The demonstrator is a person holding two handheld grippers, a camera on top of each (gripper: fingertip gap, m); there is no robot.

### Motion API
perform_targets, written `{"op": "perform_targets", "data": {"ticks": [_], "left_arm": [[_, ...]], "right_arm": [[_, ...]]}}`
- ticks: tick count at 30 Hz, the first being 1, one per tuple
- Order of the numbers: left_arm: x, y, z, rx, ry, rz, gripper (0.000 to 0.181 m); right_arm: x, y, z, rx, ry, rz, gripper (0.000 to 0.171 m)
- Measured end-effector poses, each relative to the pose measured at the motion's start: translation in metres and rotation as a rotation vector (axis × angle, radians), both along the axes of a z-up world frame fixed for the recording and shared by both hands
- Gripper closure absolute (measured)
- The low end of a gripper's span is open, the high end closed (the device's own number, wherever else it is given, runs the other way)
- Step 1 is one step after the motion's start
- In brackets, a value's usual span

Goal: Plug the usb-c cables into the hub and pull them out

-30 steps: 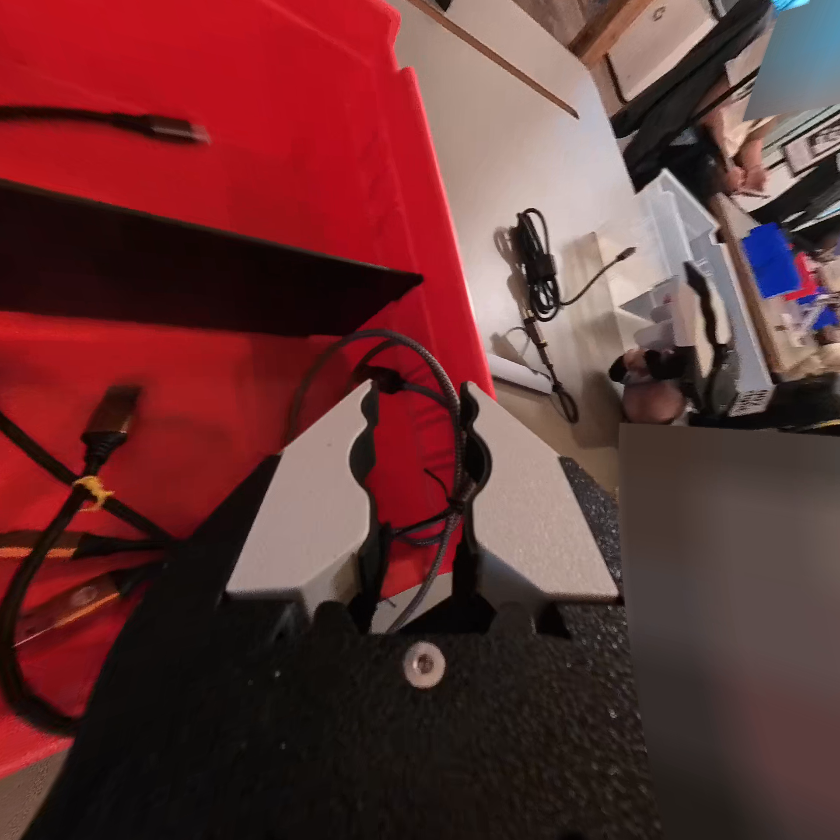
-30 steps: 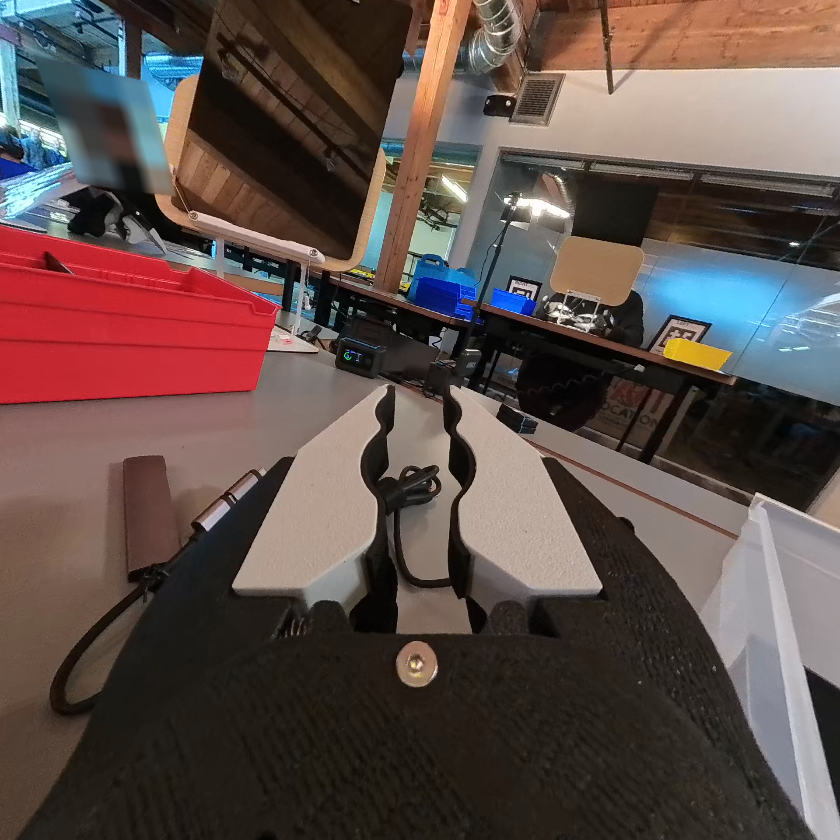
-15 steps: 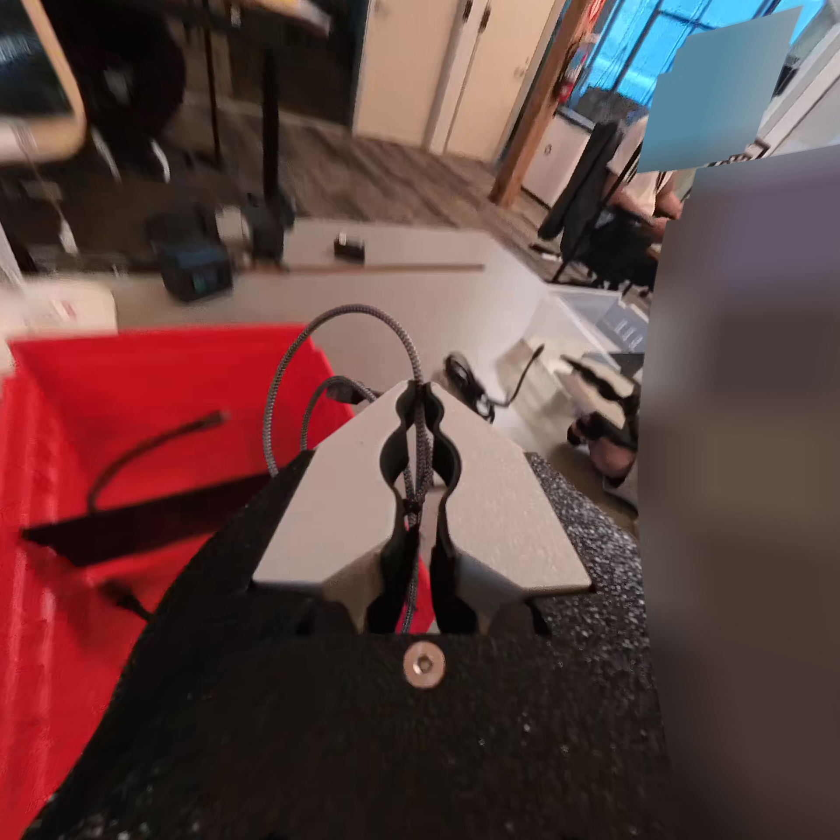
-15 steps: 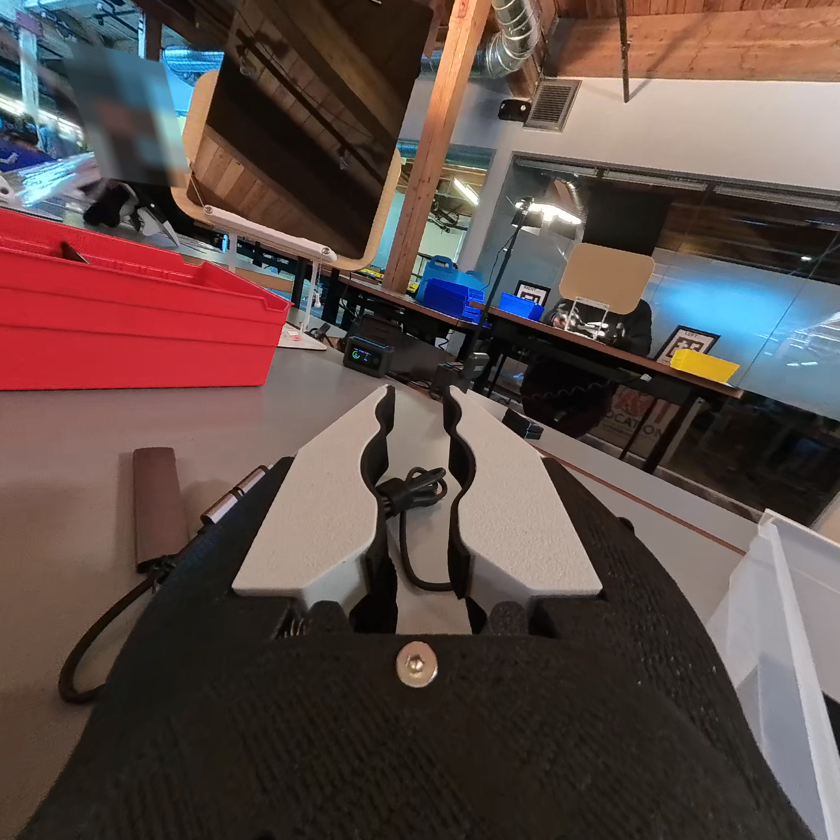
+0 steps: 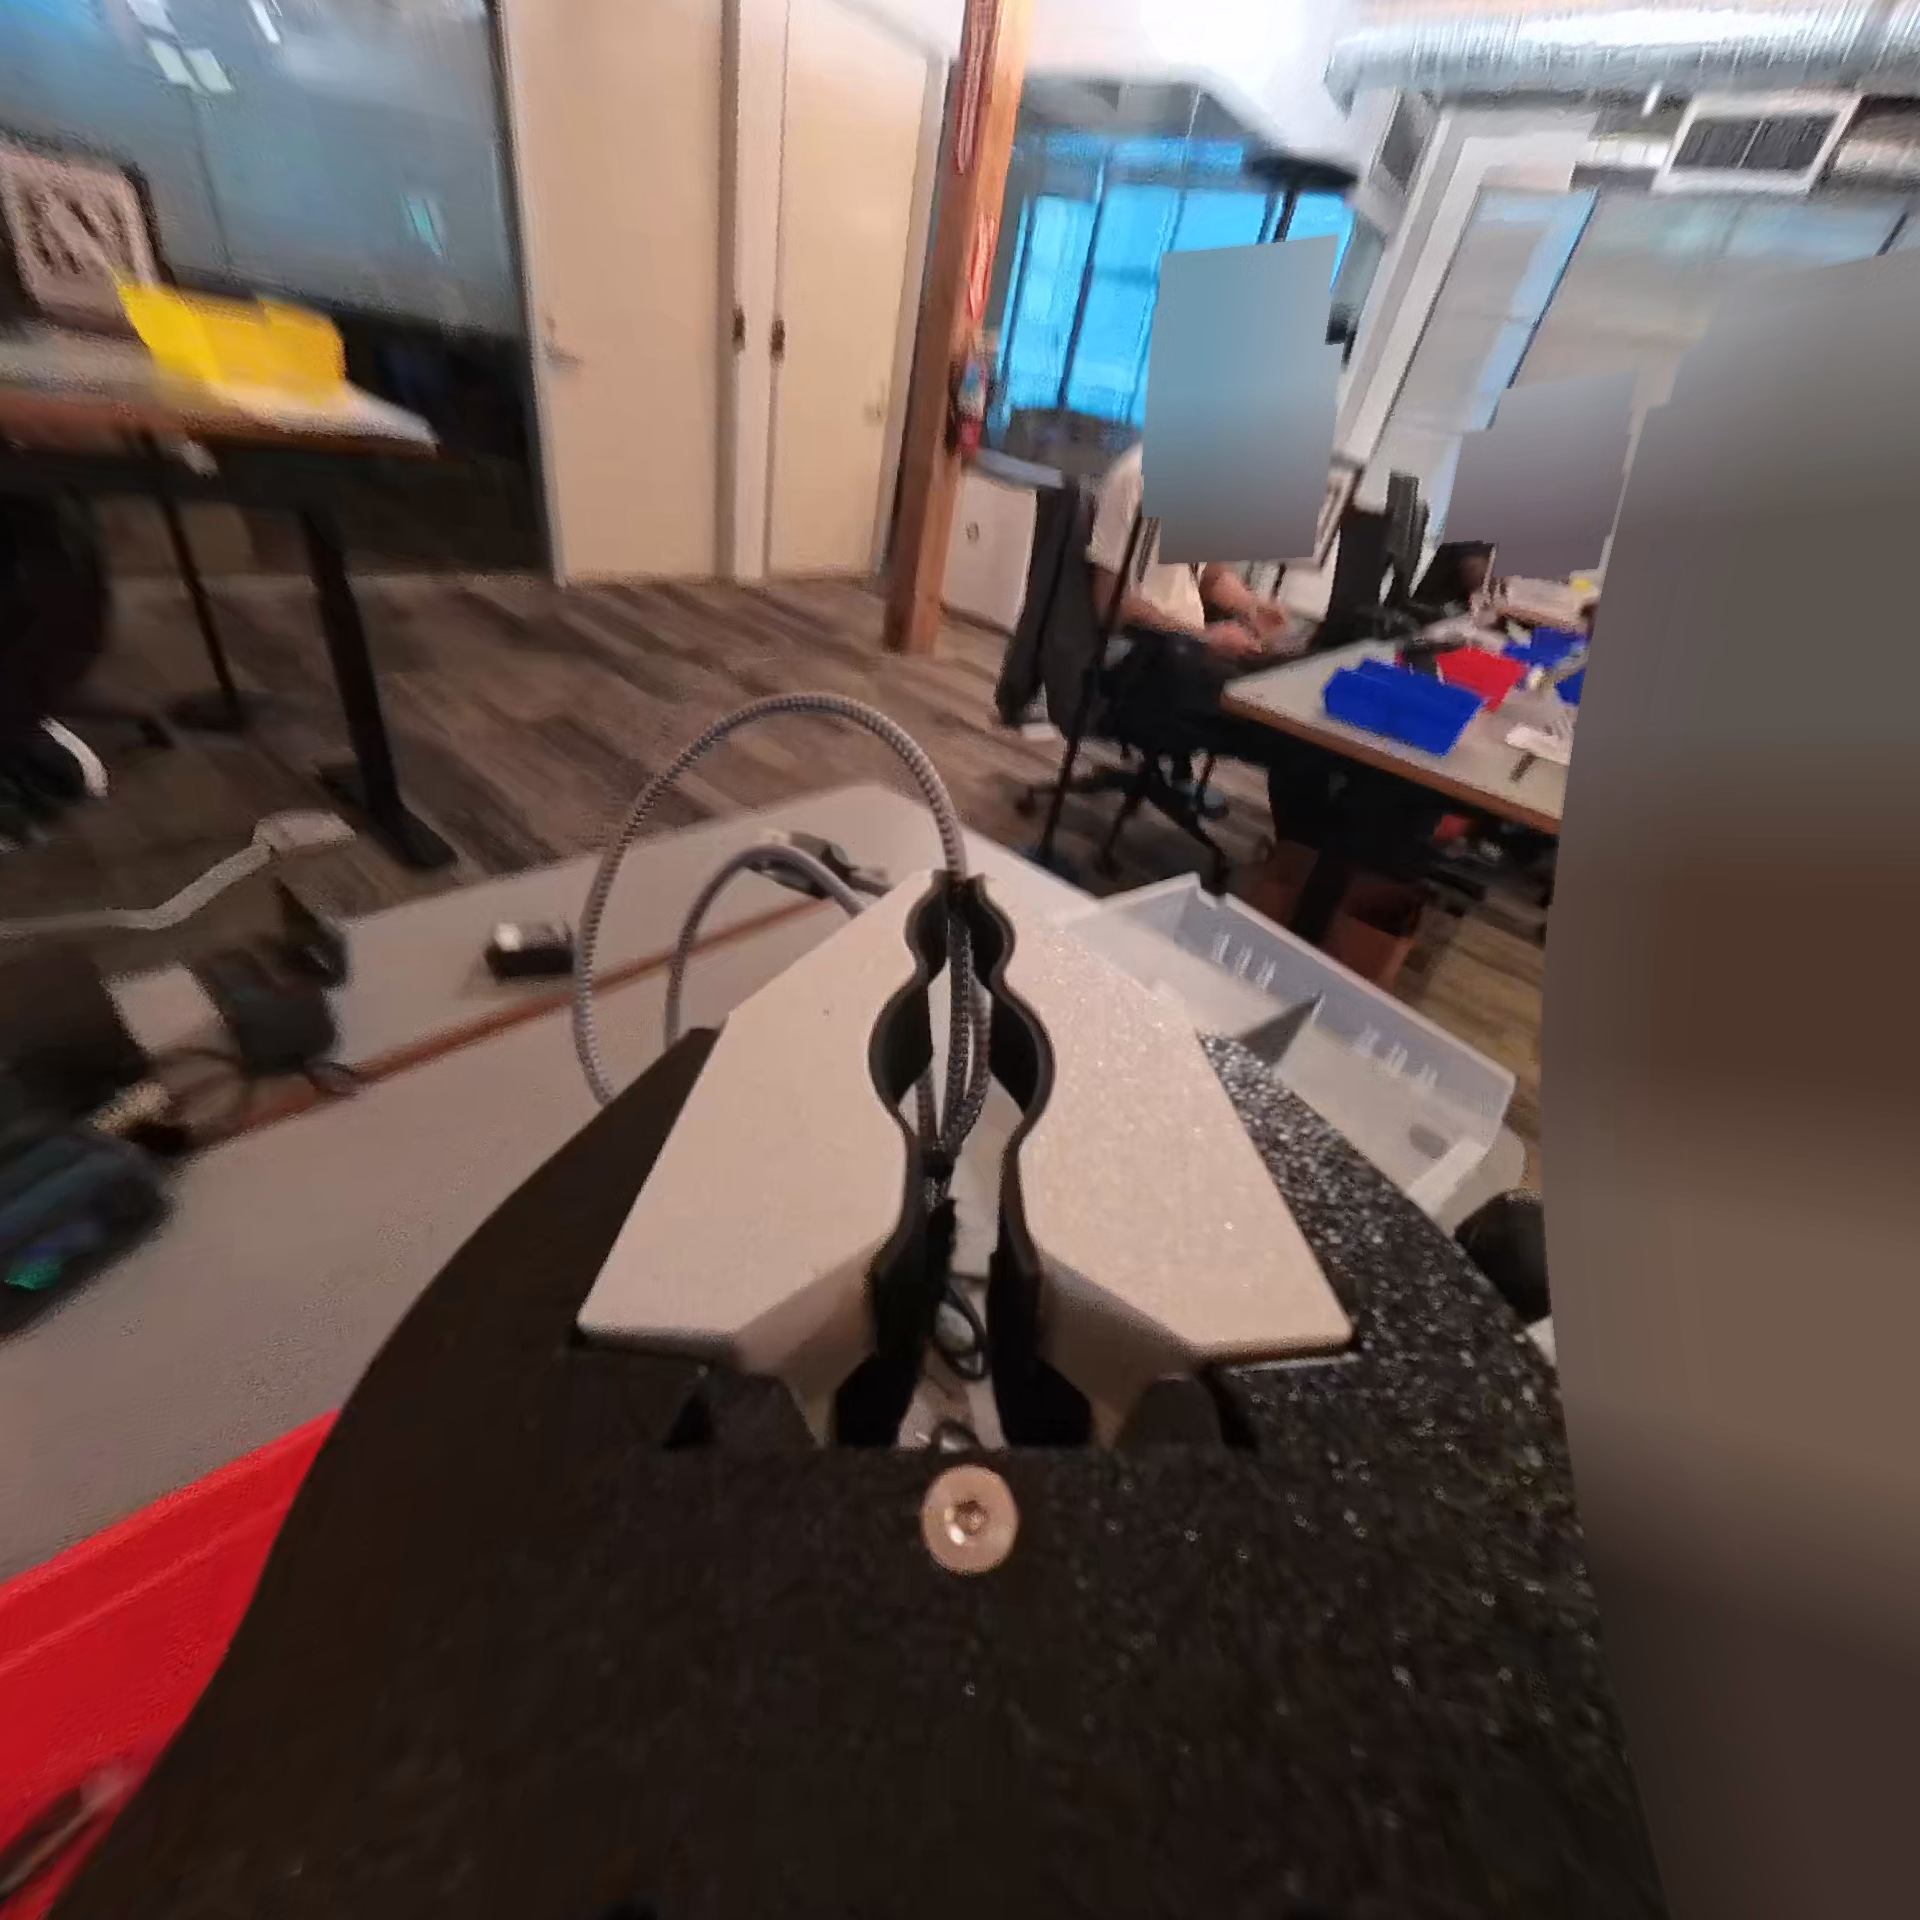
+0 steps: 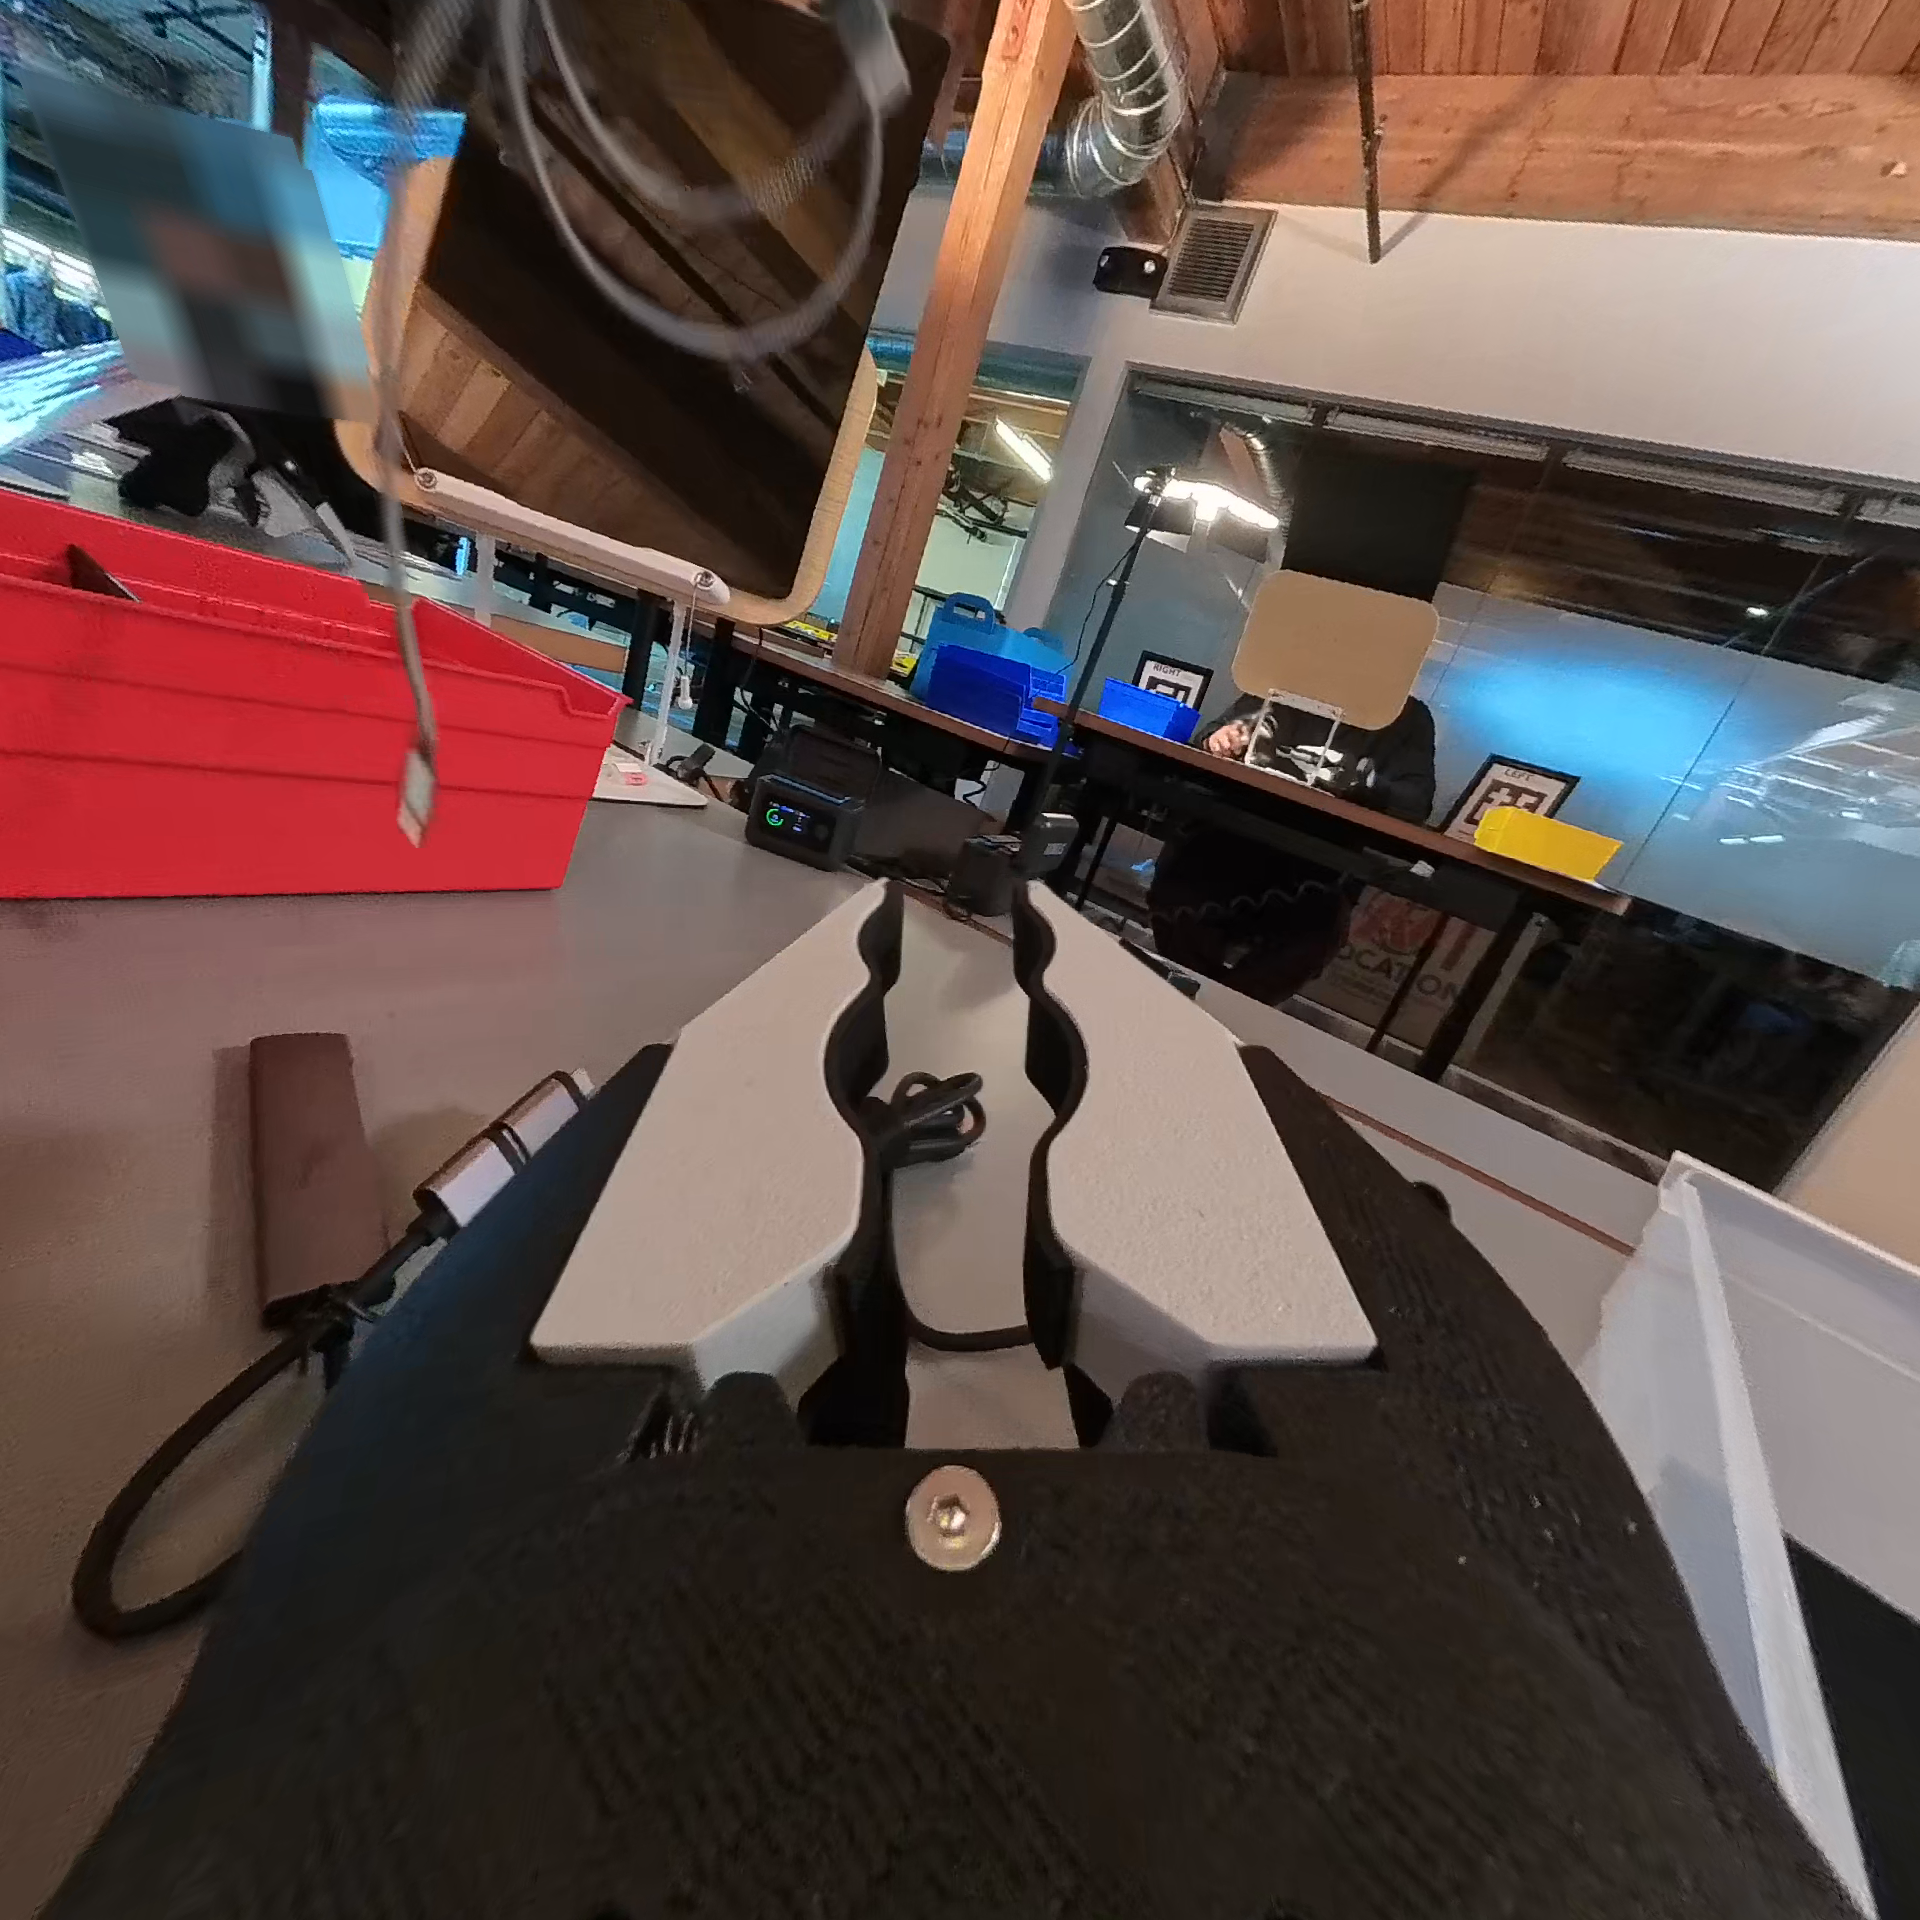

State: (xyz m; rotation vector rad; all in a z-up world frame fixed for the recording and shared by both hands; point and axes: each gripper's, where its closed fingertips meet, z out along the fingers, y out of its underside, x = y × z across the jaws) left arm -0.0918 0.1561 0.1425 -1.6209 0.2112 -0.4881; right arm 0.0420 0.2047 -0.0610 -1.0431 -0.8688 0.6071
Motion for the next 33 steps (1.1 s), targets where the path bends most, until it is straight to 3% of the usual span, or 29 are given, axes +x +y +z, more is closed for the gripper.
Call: {"op": "perform_targets", "data": {"ticks": [2,9,13,15,16,17,20,24,28,33], "left_arm": [[0.011,0.034,-0.038,-0.087,0.008,-0.003,0.18],[0.019,0.116,-0.121,-0.18,-0.134,0.093,0.18],[0.02,0.132,-0.177,-0.331,-0.041,0.18,0.126],[0.018,0.13,-0.189,-0.366,0.01,0.215,0.1],[0.017,0.127,-0.188,-0.351,0.031,0.237,0.086],[0.019,0.12,-0.183,-0.324,0.028,0.248,0.084],[0.049,0.082,-0.156,-0.181,-0.04,0.159,0.088],[0.063,0.018,-0.149,0.029,0.157,0.181,0.1],[0.067,-0.033,-0.174,0.133,0.362,0.213,0.117],[0.064,-0.066,-0.218,0.109,0.433,0.211,0.124]], "right_arm": [[0.001,0.002,-0.001,-0.009,0.001,-0.006,0.152],[0.001,0.005,-0.002,-0.037,0.007,0.0,0.152],[0.0,0.005,-0.003,-0.05,0.009,0.016,0.152],[0.0,0.004,-0.003,-0.053,0.009,0.024,0.152],[-0.001,0.003,-0.004,-0.056,0.009,0.029,0.152],[-0.001,0.003,-0.004,-0.059,0.007,0.032,0.152],[-0.004,0.001,-0.005,-0.063,-0.003,0.046,0.151],[-0.011,-0.006,-0.011,-0.077,-0.039,0.09,0.145],[-0.021,-0.022,-0.015,-0.053,-0.085,0.167,0.14],[-0.038,-0.058,-0.022,-0.075,-0.15,0.364,0.136]]}}
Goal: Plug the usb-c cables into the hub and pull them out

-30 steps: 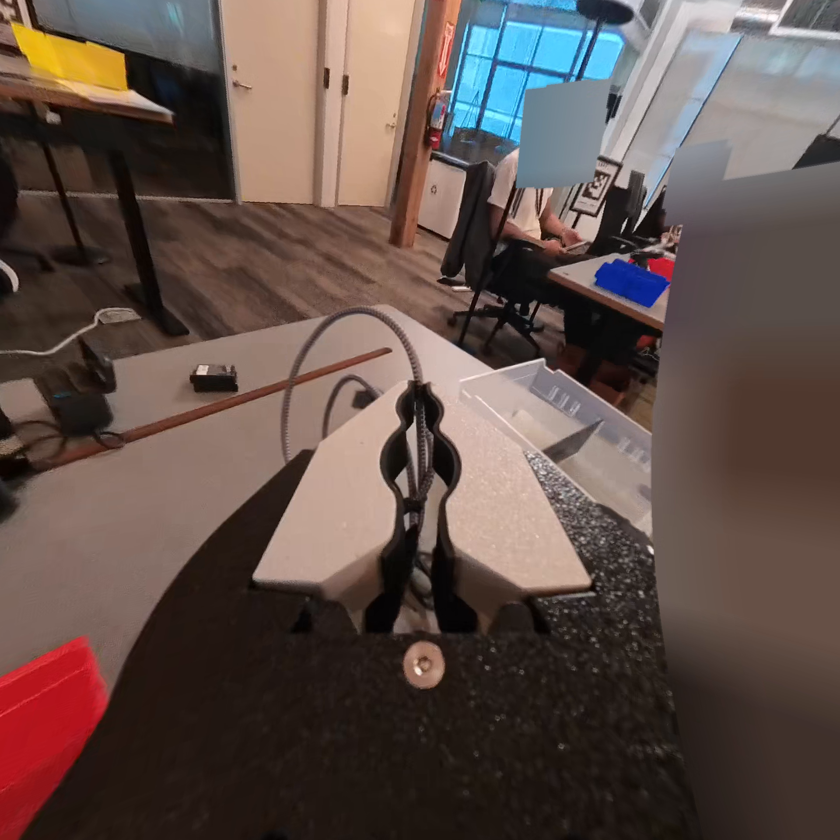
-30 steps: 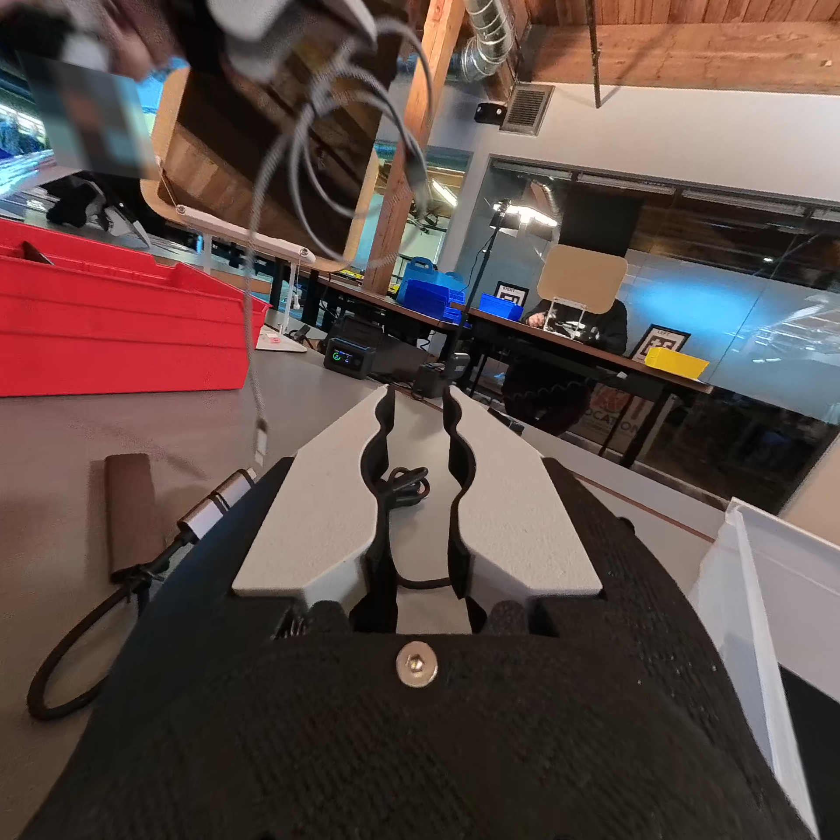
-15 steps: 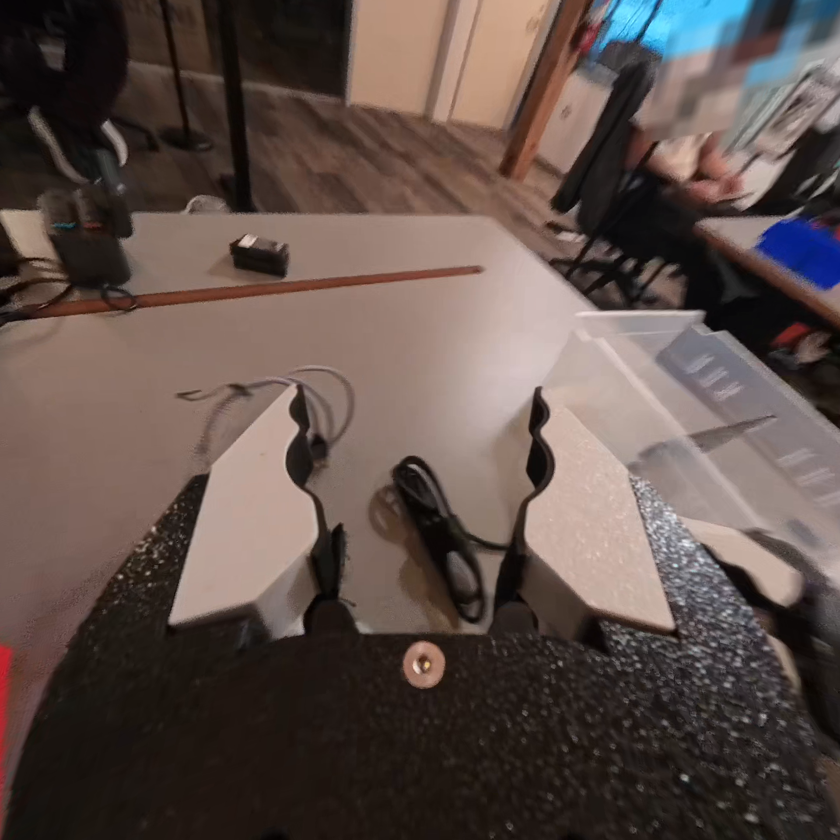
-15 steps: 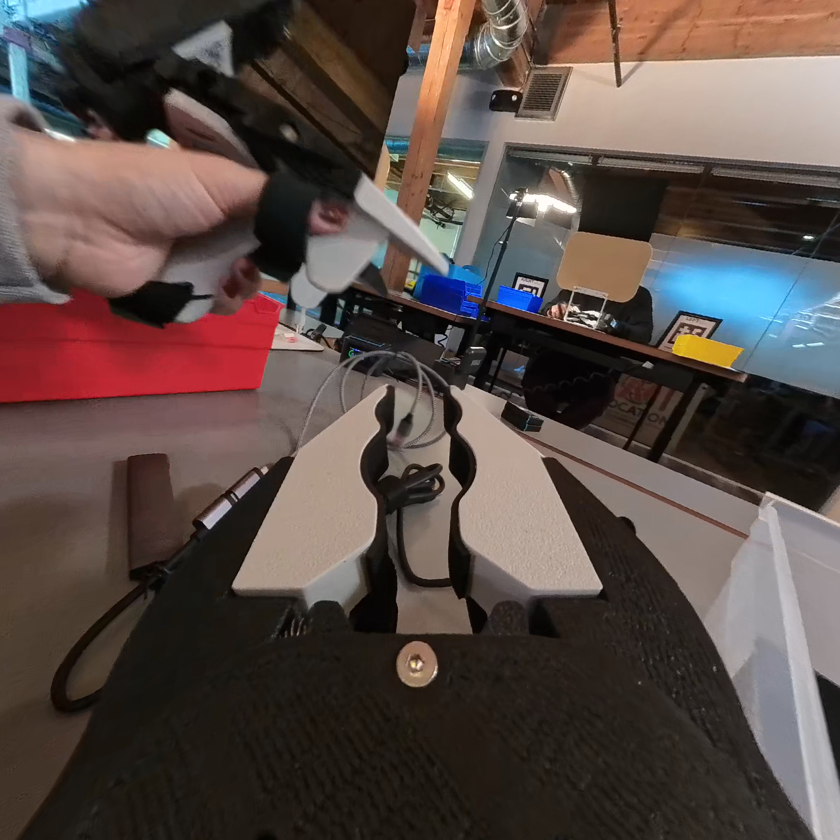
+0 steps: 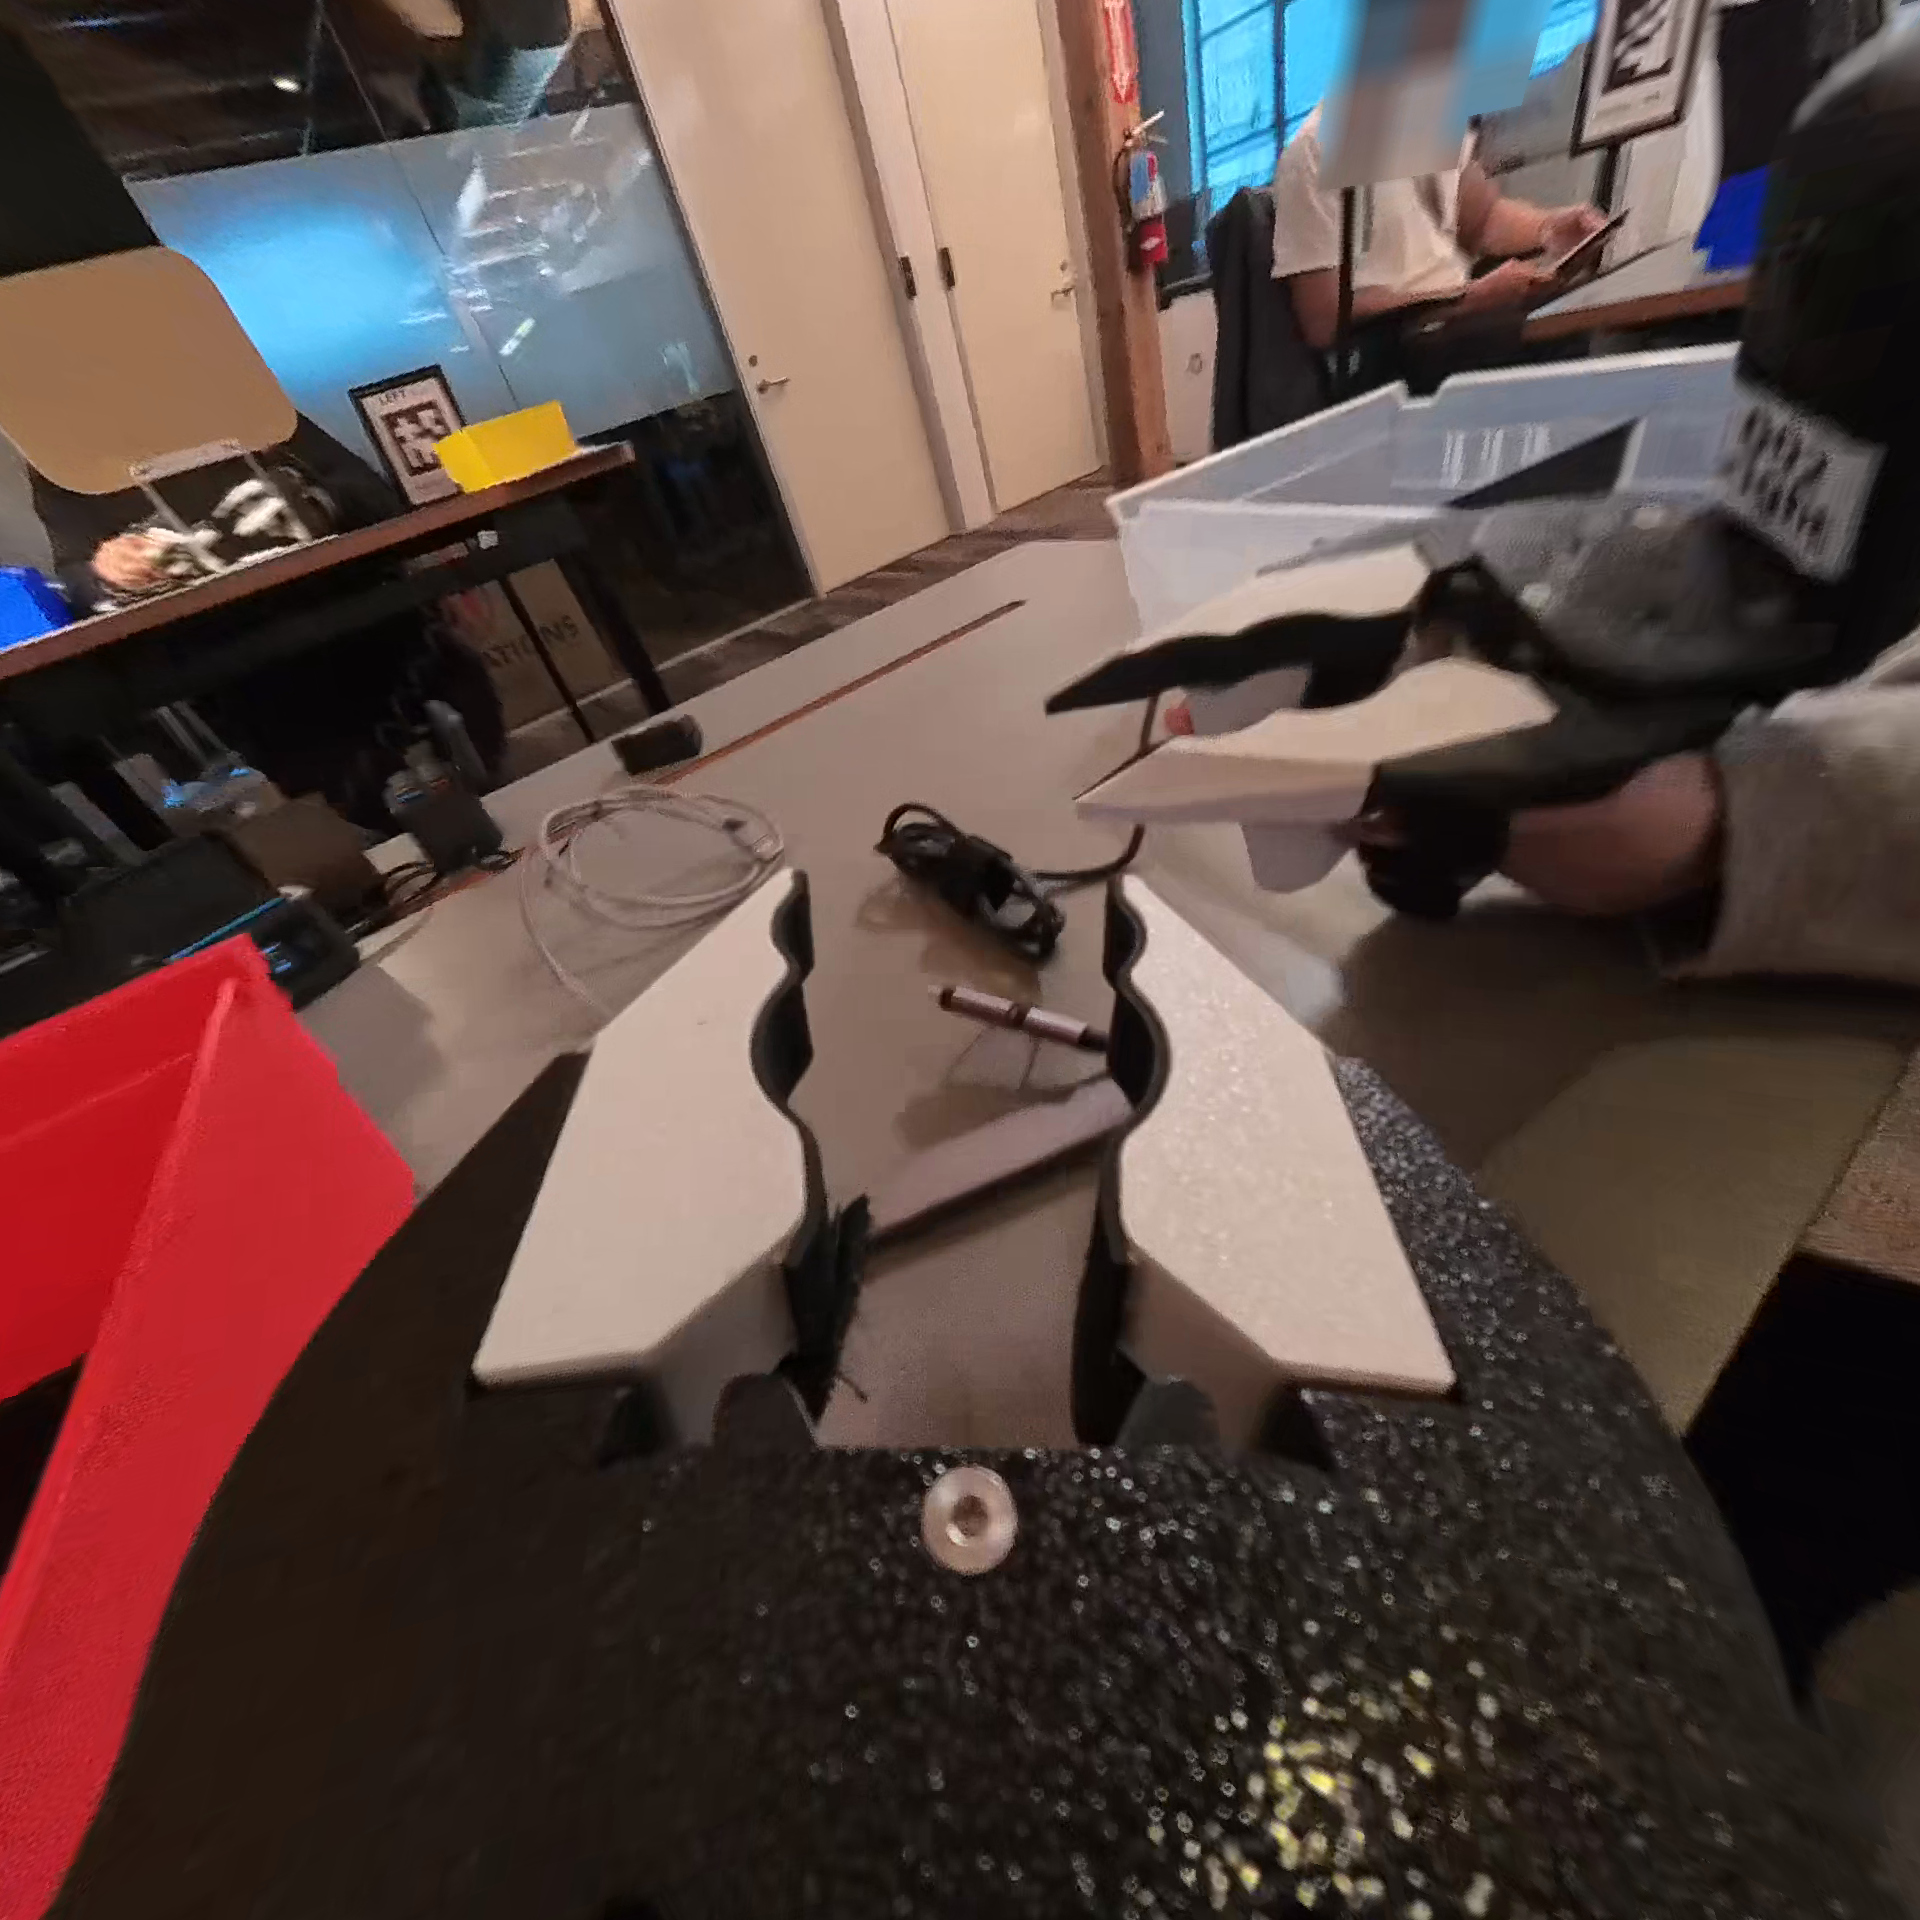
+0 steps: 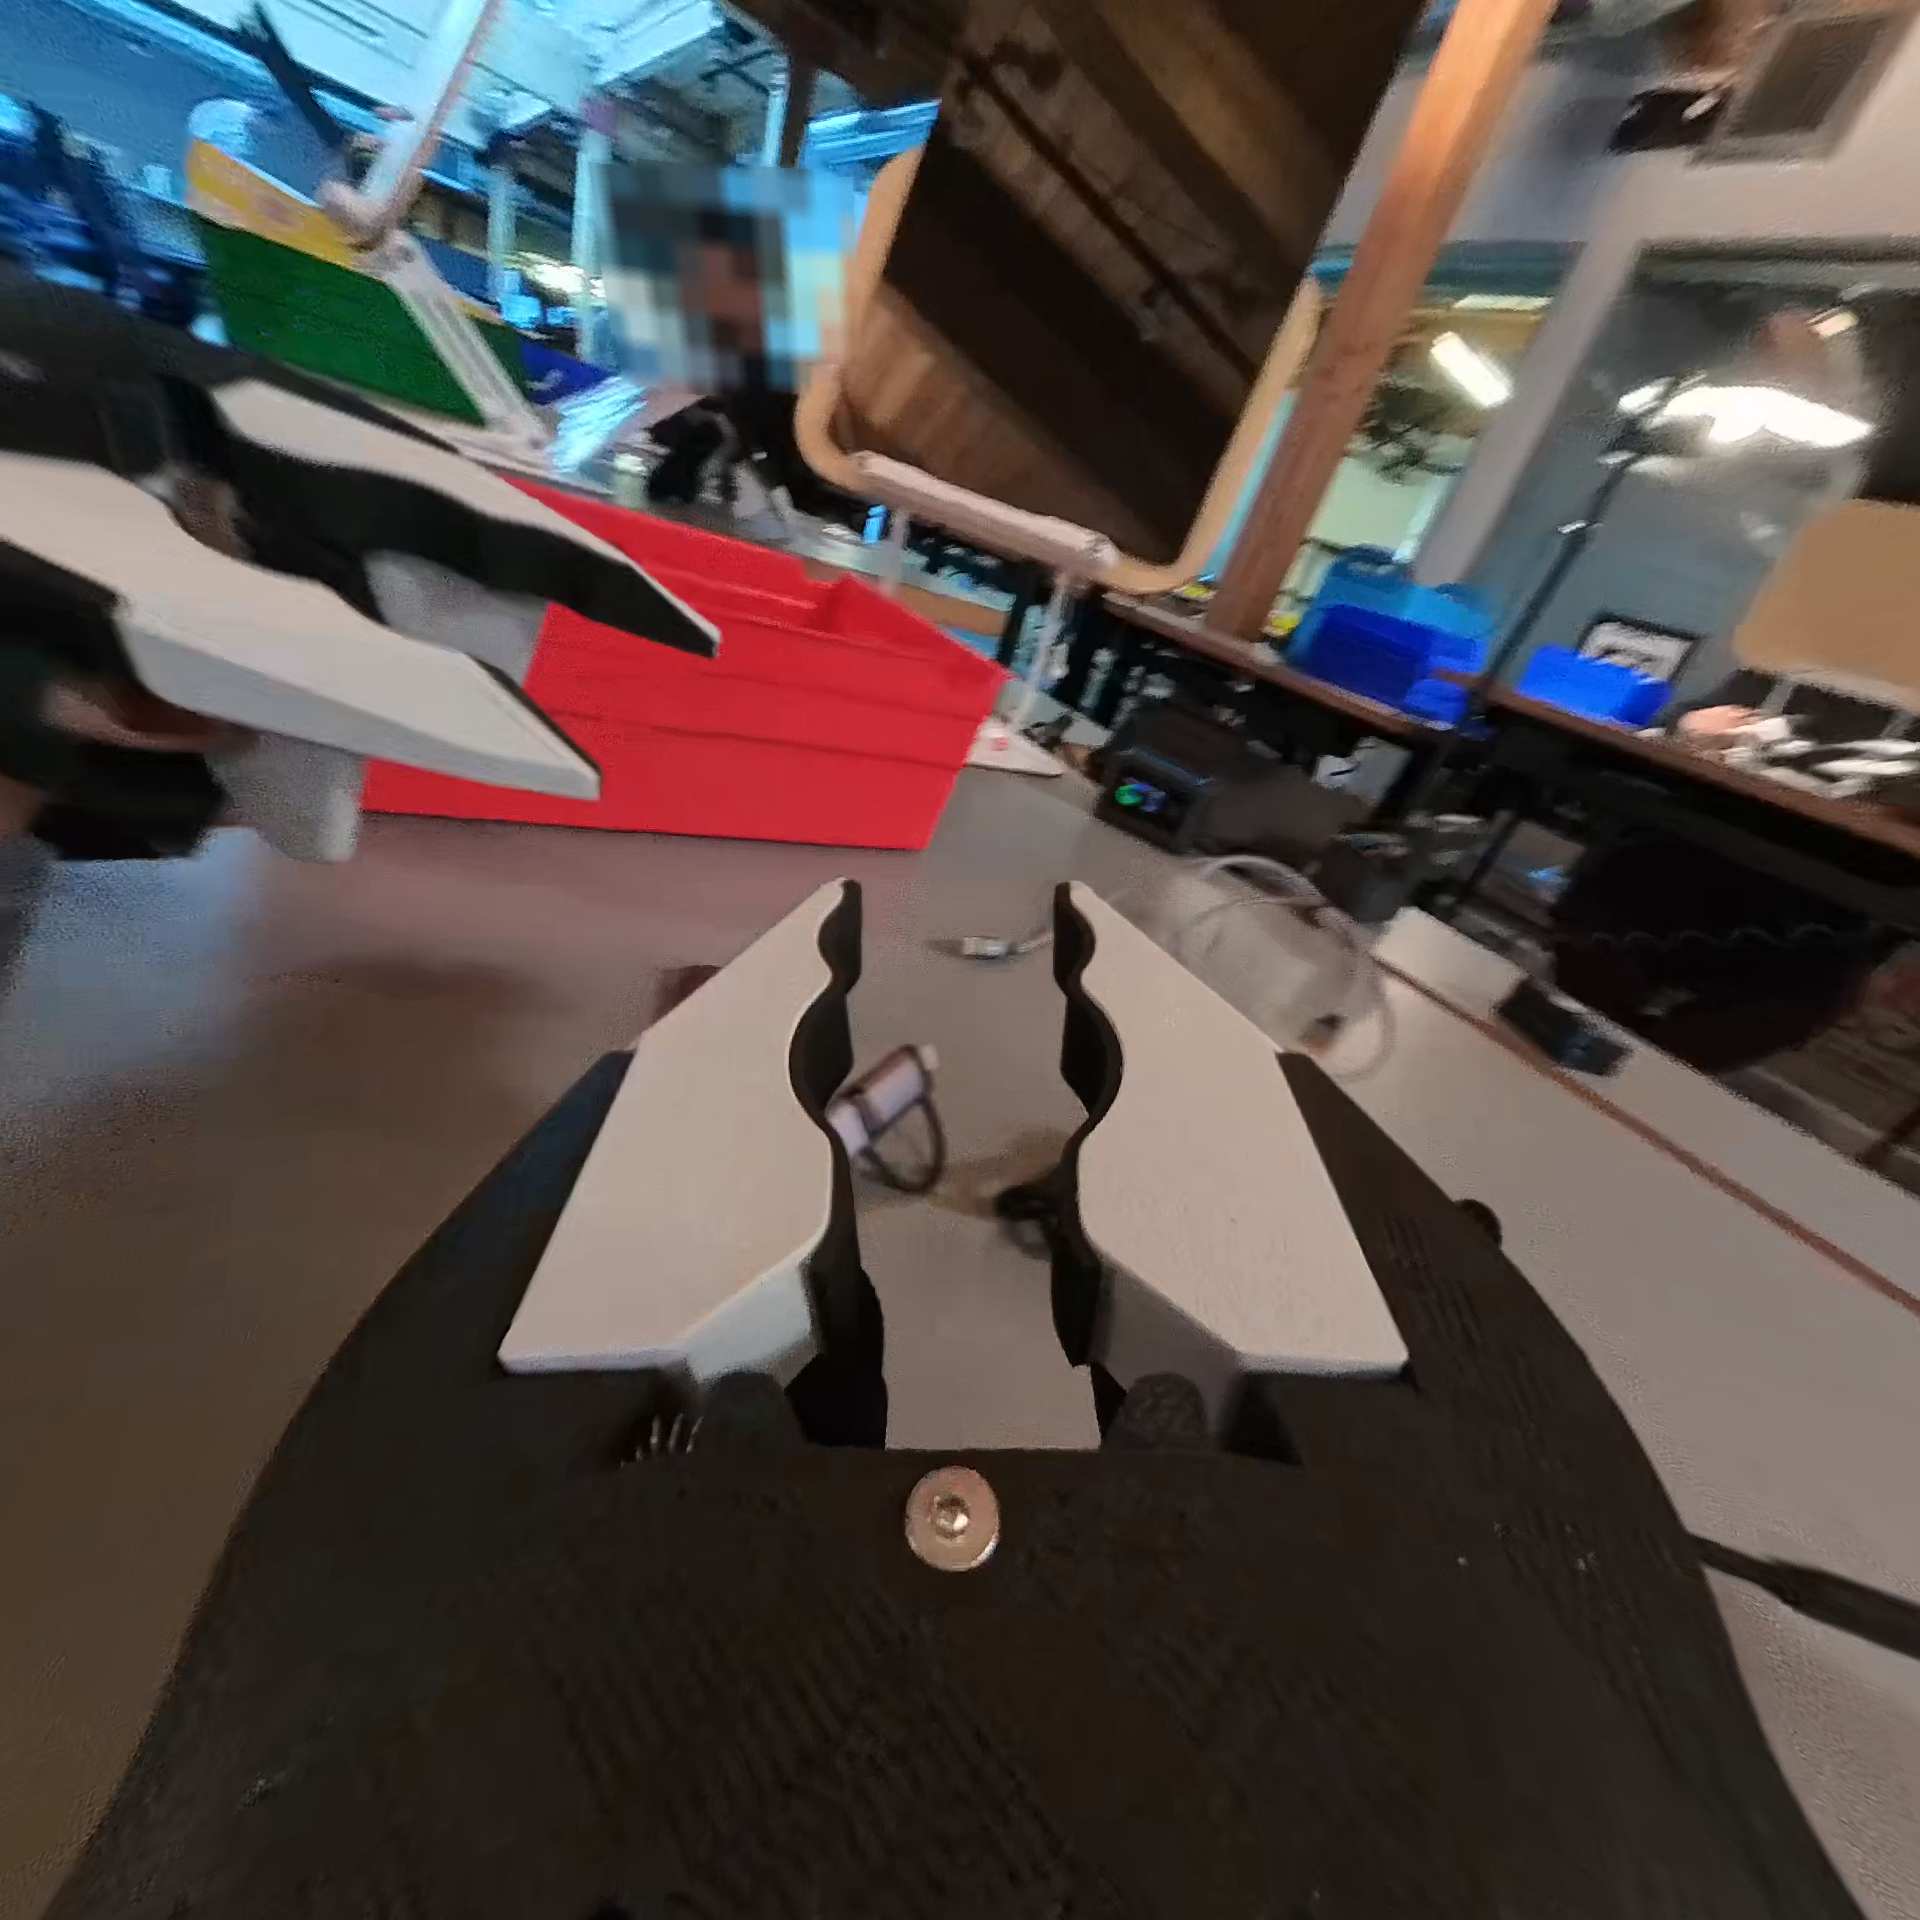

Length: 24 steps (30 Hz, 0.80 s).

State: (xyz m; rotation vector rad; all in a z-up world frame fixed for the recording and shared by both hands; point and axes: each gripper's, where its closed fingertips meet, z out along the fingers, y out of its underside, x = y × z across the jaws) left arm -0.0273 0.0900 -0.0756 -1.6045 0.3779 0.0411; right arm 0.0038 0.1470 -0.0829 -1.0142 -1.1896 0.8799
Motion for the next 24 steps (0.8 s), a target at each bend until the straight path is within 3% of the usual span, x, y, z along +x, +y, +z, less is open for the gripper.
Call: {"op": "perform_targets", "data": {"ticks": [3,6,12,17,21,24], "left_arm": [[-0.009,-0.009,-0.01,0.018,0.017,0.033,0.127],[-0.023,-0.012,-0.004,0.058,0.037,0.087,0.131],[-0.04,-0.014,-0.004,0.057,-0.058,0.106,0.133],[-0.034,-0.016,0.0,0.038,-0.106,0.05,0.14],[-0.036,-0.017,0.0,0.023,-0.134,0.054,0.14],[-0.04,-0.017,0.0,0.022,-0.149,0.06,0.139]], "right_arm": [[-0.014,-0.024,-0.017,-0.067,-0.167,0.126,0.136],[-0.027,-0.052,-0.053,-0.164,-0.519,0.245,0.13],[-0.035,-0.037,-0.1,-0.074,-0.841,0.127,0.146],[-0.037,-0.039,-0.104,-0.201,-0.886,0.137,0.133],[-0.032,-0.041,-0.106,-0.302,-0.907,0.145,0.151],[-0.031,-0.043,-0.104,-0.429,-0.874,0.202,0.151]]}}
